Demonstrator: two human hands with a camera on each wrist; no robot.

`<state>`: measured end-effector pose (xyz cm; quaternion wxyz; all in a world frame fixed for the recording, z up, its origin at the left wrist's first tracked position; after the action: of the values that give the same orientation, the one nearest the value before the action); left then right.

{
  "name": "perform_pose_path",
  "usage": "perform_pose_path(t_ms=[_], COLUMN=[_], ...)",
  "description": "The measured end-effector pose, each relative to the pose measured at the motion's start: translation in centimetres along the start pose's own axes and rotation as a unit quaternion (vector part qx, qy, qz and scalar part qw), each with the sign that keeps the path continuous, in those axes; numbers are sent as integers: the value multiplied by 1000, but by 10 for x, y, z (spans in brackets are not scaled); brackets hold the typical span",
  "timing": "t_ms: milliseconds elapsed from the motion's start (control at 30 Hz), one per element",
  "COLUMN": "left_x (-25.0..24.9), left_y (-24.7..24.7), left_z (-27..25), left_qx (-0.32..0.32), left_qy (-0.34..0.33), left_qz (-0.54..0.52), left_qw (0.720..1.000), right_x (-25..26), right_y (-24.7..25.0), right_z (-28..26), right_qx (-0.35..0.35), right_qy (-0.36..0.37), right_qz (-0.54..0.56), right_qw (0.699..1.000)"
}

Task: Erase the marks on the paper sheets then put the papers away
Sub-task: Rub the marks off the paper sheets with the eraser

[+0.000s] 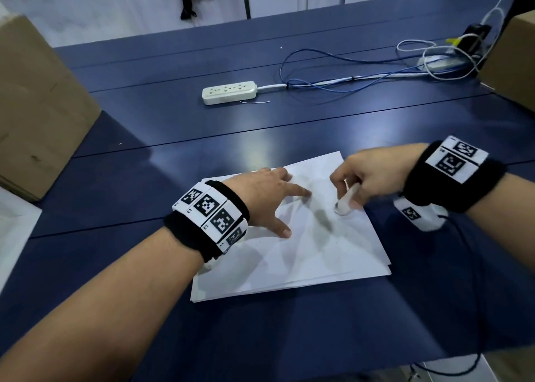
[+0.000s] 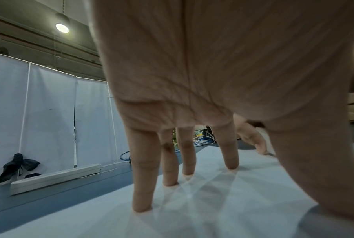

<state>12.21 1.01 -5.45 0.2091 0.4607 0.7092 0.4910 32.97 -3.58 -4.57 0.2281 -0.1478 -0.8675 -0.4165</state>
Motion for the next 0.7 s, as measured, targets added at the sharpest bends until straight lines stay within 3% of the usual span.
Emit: perform_pose_path(t_ms=[233,300,400,433,600,667,700], left_x=[-1,-1,1,0,-1,-1,0], left_y=[3,2,1,1,3,3,2], left_z=[-1,-1,0,0,-1,-1,-1], left_qx=[5,4,3,2,2,1,2], left_qy=[-1,-1,3,2,-1,-1,-1], left_qz=[-2,-4,-8,-9,-9,-10,-11], left_qw=[1000,1000,1000,1000,1000,1000,1000], right_x=[4,2,2,3,5,4,2], right_y=[26,18,4,4,28,28,25], right_z=[29,22,8,8,39,40,35], right_qx=[-196,-144,-5,1,-186,-196,-167], right_qy=[19,35,13,8,6,22,29], right_qz=[-54,-53,-31,-35,-52,-48,-43], right_qw=[979,987,999,999,981,979,985])
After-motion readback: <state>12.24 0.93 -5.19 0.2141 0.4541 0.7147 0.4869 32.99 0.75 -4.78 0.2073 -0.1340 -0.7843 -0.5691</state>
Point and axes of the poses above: each hand's wrist, its own z-axis towards the middle knuckle, its own y-axis out of the back of the hand, x = y × z, the point moved 2 cm from there along z, towards the middle knuckle, and after that the axes turned 12 degrees about z, right-handed, at the moved point
